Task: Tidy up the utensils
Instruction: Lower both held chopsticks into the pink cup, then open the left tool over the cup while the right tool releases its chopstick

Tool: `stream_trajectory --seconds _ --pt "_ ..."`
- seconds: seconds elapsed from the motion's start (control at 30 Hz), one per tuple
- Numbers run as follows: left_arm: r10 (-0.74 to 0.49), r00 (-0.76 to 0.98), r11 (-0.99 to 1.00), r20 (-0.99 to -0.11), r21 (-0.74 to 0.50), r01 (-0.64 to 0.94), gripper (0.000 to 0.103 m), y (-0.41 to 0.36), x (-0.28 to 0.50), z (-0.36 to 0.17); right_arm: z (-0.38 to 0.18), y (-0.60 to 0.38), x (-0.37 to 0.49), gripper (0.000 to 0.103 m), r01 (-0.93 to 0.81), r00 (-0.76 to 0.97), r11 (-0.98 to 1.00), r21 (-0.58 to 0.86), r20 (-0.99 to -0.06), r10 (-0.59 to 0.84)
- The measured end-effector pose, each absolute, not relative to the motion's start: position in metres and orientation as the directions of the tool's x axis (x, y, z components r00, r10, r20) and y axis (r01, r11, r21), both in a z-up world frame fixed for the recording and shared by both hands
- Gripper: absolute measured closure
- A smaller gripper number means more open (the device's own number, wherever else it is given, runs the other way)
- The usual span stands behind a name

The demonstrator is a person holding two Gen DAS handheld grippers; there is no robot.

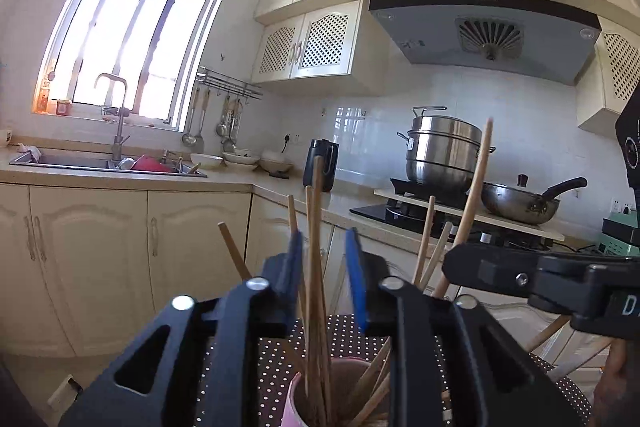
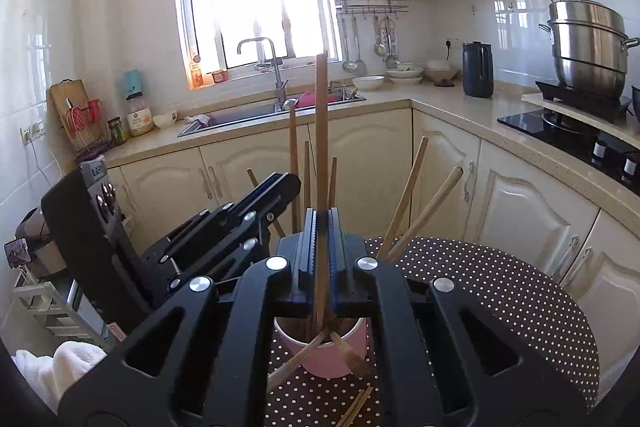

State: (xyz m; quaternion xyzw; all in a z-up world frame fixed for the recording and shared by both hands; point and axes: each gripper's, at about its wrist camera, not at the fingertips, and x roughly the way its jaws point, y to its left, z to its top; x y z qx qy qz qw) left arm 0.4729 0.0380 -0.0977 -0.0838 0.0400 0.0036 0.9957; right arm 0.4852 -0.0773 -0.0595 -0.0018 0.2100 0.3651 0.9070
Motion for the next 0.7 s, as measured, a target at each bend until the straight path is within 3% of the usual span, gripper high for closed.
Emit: stream_trajectory --seconds 0.27,0.7 --pt "0.007 0.994 0.988 -0.106 -0.15 -0.023 0.065 0.041 0.452 -0.088 -0.055 -0.076 0.478 0.095 -0.625 0.67 0.768 0.142 -0.407 0.621" --pt "0.018 0.991 0.995 -0.13 -0.098 -0.031 0.057 0.034 0.404 -0.054 -0.029 -0.089 0.433 0.095 -0.592 0.72 0.798 0.111 -0.371 0.586"
